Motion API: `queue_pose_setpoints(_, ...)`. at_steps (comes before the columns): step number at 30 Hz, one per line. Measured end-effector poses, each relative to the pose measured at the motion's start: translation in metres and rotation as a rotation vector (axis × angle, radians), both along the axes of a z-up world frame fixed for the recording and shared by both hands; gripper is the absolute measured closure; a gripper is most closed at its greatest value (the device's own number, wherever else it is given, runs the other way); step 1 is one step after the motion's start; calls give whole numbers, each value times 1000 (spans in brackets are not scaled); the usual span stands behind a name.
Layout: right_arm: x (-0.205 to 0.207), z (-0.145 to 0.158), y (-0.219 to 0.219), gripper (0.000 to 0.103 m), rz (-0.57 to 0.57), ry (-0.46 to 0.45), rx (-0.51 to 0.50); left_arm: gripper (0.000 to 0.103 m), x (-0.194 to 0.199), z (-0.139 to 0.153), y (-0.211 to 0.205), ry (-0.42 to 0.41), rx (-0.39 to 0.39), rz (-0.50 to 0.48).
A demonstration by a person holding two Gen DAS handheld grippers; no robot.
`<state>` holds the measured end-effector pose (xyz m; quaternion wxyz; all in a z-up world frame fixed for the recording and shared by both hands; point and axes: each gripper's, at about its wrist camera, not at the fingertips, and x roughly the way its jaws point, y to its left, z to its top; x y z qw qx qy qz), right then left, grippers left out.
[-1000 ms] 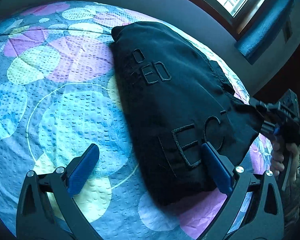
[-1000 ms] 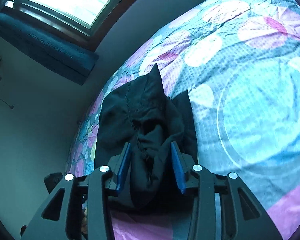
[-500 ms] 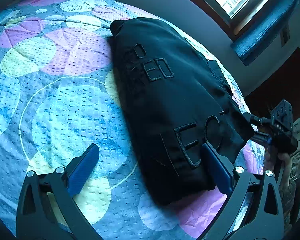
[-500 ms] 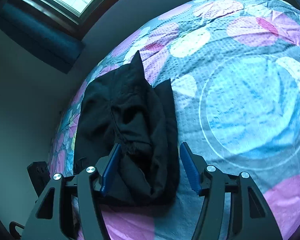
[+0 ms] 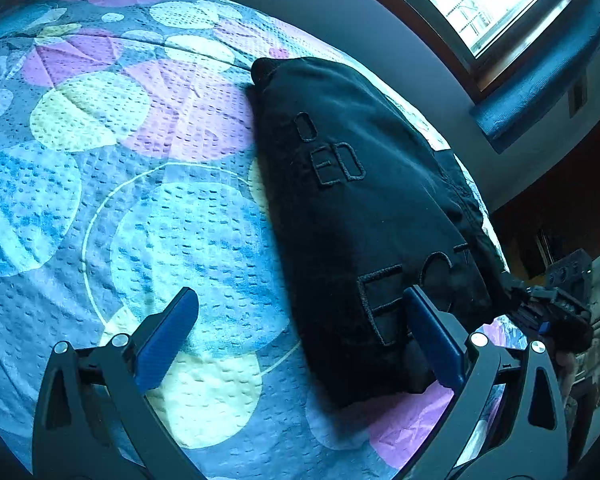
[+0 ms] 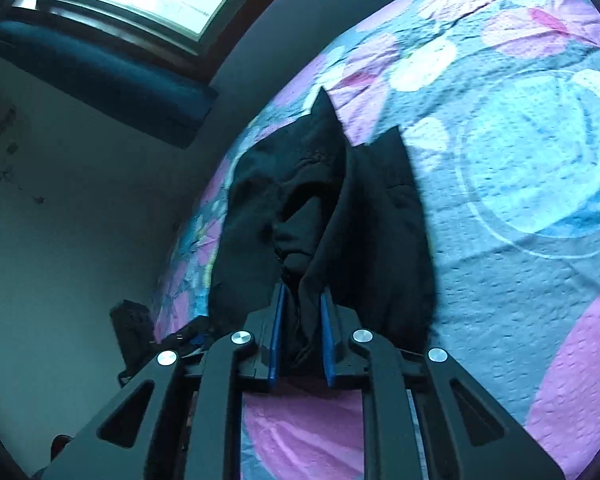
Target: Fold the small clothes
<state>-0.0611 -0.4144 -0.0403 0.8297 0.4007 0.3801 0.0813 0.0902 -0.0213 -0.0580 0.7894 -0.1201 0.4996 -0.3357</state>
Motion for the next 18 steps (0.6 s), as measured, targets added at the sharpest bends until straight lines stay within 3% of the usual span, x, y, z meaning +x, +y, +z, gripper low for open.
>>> queue_pose_setpoints(2, -4, -34, -18, 89, -50, 78, 39, 2, 0, -5, -1, 17, -6, -11)
queue_pose_setpoints(5, -8, -55, -26, 89, -44, 49, 138, 2, -3, -4, -5, -10, 14, -12)
queue_pose_setpoints(7, -8, -51, -27, 88, -23, 45, 135, 2, -4, -2, -4, -21, 18, -14)
queue_pose_setpoints(10, -9, -43, -30, 74, 6, 69, 122, 2, -4, -4, -4, -14, 17, -11)
queue_pose_setpoints(11, -10, -37, -34, 64, -2, 84, 98, 2, -2, -4, -5, -14, 16, -12)
queue_pose_setpoints(12, -13, -30, -39, 62, -20, 87, 71, 2, -2, -4, -4, -14, 14, -13)
queue_pose_setpoints(14, -14, -11, -53, 56, -52, 40, 49, 2, -2, -4, -5, -14, 16, -15)
queue_pose_setpoints(15, -14, -2, -57, 44, -63, 17, 51, 2, -2, -4, -6, -13, 16, -15)
queue_pose_setpoints(16, -8, 7, -62, 40, -80, -4, 49, 2, -2, -5, -5, -13, 15, -15)
queue_pose_setpoints(18, 15, 23, -65, 40, -76, -44, 31, 2, -2, -5, -5, -14, 16, -13)
